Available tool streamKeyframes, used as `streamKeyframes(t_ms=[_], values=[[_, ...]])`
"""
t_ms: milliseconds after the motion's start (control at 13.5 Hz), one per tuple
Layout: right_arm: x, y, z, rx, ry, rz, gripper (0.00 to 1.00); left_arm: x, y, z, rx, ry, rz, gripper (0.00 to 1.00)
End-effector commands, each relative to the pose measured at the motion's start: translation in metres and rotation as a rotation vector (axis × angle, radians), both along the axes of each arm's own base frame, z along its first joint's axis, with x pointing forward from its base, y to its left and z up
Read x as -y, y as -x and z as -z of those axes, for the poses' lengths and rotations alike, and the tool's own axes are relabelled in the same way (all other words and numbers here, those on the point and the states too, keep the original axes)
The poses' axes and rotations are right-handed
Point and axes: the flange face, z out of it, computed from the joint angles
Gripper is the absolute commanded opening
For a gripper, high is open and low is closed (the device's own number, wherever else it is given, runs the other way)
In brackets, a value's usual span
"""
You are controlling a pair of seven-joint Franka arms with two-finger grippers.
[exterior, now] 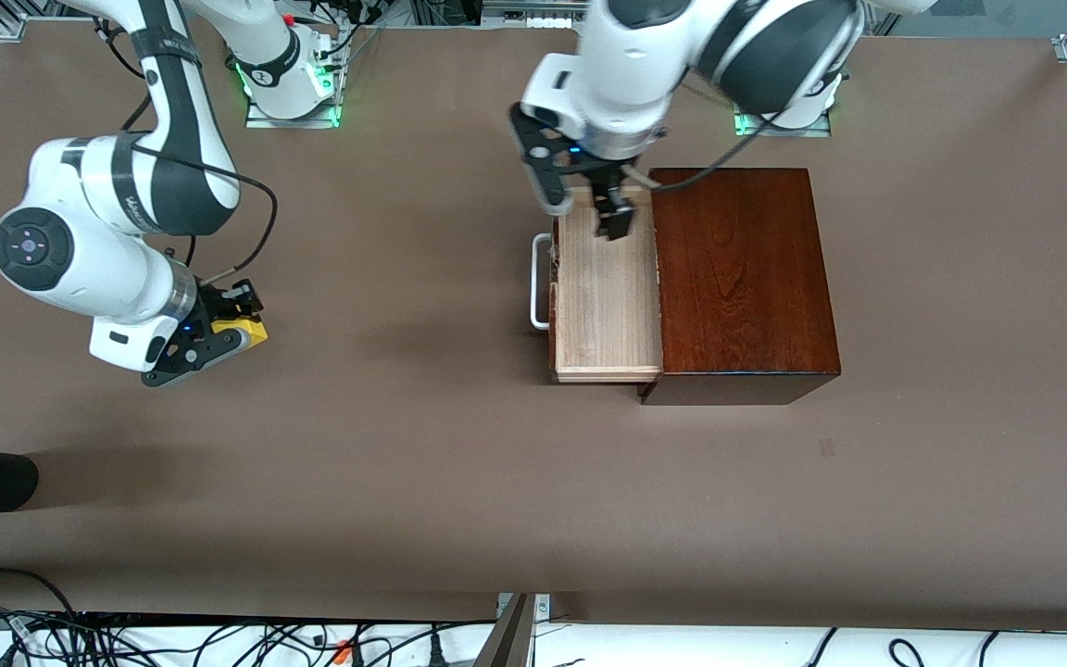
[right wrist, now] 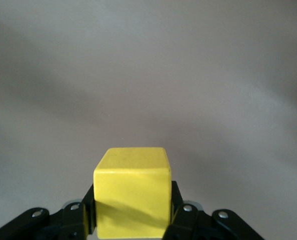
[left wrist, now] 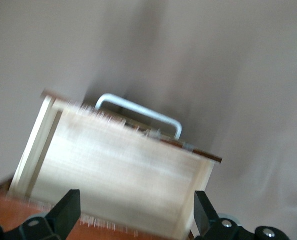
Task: Open drawer, take yellow block, close drawer
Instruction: 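Lift the yellow cube out with the right gripper and carry it away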
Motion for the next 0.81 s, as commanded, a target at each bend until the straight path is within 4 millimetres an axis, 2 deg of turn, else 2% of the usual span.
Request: streamKeyframes(t_ms=[0, 148, 369, 517, 739], values=[[0.007, 0.018, 0.027, 0.038, -0.022, 0.062, 0.06, 0.038, -0.006, 0.023, 0.033, 0.036, 0.191, 1.0], [0.013, 0.026, 0.058, 0.074, -0.016, 0.076, 0.07, 0.063, 0.003, 0.048, 0.089, -0.008, 0.332, 1.0], [0.016, 0.038, 0.11, 0.115, -0.023, 0.116, 0.07, 0.076, 0.001, 0.086, 0.106, -0.049, 0.429, 1.0], [0.017, 0.037, 0.131, 0.121, -0.018, 0.137, 0.07, 0.079, -0.001, 0.109, 0.099, -0.077, 0.47, 1.0], [0.022, 0.036, 0.16, 0.11, -0.035, 0.209, 0.07, 0.094, 0.014, 0.137, 0.109, -0.153, 0.527, 1.0]])
